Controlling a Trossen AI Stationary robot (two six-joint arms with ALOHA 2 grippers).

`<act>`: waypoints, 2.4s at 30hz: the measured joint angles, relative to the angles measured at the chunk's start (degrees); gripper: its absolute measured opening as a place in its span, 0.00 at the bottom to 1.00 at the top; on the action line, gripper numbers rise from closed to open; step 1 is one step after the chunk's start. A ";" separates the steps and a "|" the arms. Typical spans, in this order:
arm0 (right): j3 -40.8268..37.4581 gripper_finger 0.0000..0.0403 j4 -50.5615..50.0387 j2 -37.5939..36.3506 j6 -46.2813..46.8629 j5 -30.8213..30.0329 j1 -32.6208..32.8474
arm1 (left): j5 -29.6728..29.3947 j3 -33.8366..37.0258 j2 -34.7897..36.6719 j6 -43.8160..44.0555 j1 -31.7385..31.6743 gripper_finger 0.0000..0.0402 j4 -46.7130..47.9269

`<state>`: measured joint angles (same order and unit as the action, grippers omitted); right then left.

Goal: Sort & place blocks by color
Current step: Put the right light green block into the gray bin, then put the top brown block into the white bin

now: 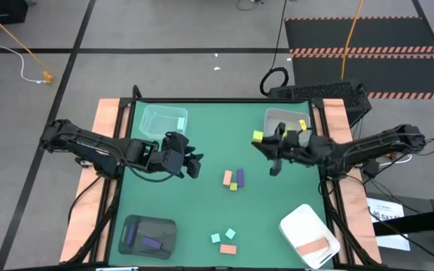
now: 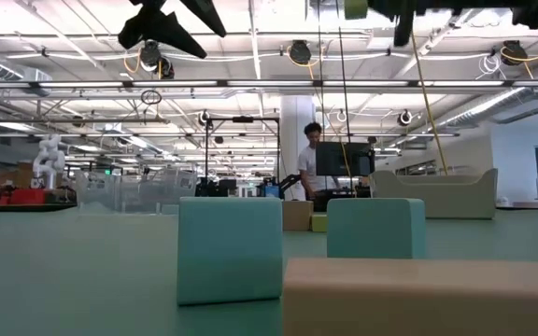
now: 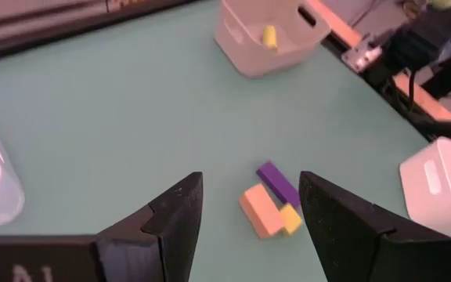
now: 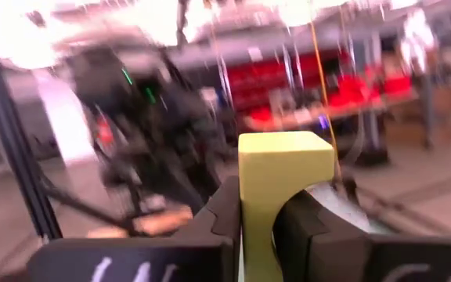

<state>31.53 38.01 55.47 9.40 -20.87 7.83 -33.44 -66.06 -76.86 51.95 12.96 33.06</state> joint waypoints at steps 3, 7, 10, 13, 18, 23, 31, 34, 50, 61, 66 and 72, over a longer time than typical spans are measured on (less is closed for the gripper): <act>0.02 0.07 4.80 -1.08 -2.03 3.66 -1.24 | -1.52 0.00 0.00 -1.21 -0.61 0.53 -2.07; 0.02 0.07 5.83 -2.27 -2.30 4.82 -2.02 | -1.76 0.00 0.00 -3.20 -1.72 0.53 -4.76; 0.02 0.07 4.89 -2.61 -3.10 4.67 -2.61 | -1.73 0.00 0.00 -3.75 -2.59 0.53 -5.53; 0.02 0.07 2.42 -2.61 -3.14 4.60 -3.88 | -1.73 0.00 0.00 -3.81 -3.60 0.53 -6.09; 0.02 0.07 -7.57 -2.63 -2.68 1.93 -7.24 | -1.71 0.00 0.00 -3.81 -4.80 0.53 -6.16; 0.02 0.07 -27.01 -2.61 1.77 -4.81 -13.58 | -1.68 0.00 0.00 -3.79 -5.02 0.53 -6.16; 0.02 0.07 -54.91 -2.31 18.22 -7.83 -28.04 | -1.62 0.00 0.00 -2.77 -5.02 0.53 -6.16; 0.02 0.08 -57.74 -1.93 18.50 -7.68 -32.36 | -1.61 0.00 -0.02 -2.76 -5.02 0.53 -6.16; 0.02 0.24 -58.00 -1.86 18.45 -2.30 -41.24 | -1.53 -0.04 -3.11 0.80 -6.25 0.53 -7.42; 0.02 0.59 -58.00 -1.86 21.22 1.96 -41.13 | 0.90 -0.04 -14.43 1.04 -6.31 0.53 -15.11; 0.02 0.68 -57.88 -1.86 24.81 3.71 -41.13 | 2.49 -0.04 -19.89 9.58 -6.31 0.53 -17.47; 0.02 0.71 -57.54 -1.89 28.87 6.26 -41.11 | 7.33 -0.04 -25.51 14.26 -5.16 0.53 -17.58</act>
<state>31.55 -19.53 53.58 38.27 -14.61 -33.28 -26.11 -66.11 -102.37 66.22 7.80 15.47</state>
